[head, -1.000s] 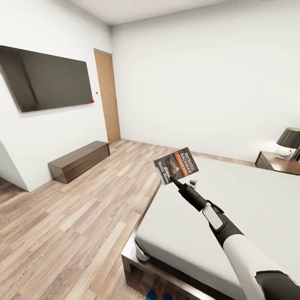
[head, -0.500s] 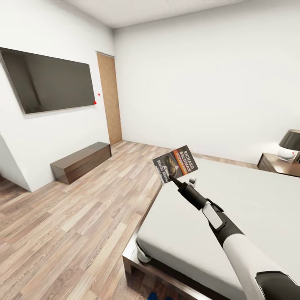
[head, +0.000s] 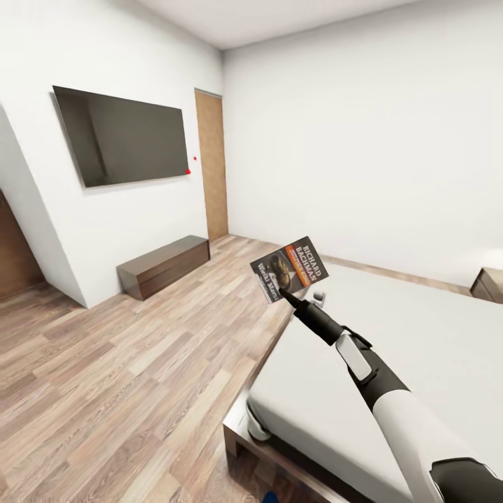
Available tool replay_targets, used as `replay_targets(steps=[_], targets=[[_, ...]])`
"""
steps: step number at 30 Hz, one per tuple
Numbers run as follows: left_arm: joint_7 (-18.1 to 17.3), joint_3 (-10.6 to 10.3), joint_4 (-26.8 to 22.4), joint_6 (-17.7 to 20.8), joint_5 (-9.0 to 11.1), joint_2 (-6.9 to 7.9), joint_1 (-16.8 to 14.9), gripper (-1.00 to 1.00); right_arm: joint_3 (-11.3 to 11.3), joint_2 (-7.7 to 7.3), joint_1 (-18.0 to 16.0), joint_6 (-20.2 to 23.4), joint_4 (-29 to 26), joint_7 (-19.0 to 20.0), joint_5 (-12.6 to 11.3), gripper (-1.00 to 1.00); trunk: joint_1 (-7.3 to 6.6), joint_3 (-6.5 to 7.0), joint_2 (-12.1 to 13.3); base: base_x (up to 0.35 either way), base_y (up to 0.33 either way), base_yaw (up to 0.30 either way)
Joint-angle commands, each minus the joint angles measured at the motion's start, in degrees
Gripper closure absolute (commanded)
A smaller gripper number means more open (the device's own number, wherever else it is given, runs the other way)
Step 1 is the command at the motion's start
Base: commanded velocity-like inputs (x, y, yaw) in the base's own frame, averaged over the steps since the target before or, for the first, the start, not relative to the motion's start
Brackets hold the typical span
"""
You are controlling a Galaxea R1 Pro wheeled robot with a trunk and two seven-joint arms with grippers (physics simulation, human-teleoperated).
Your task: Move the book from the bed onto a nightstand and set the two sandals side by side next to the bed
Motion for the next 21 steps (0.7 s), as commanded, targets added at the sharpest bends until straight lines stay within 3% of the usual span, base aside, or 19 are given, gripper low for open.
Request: replay_targets(steps=[1, 21], targets=[[0.09, -0.49, 0.07, -0.19, 0.54, -0.01, -0.07, -1.00, 0.22, -0.07, -0.04, 0.51, -0.11, -0.15, -0.67, 1.00, 0.03, -0.13, -0.13, 0.000, 0.000, 0.283], [0.09, -0.57, 0.03, -0.17, 0.57, -0.01, -0.07, -1.00, 0.39, 0.03, -0.03, 0.53, -0.30, -0.84, -0.69, 1.00, 0.03, -0.13, -0.13, 0.000, 0.000, 0.287]])
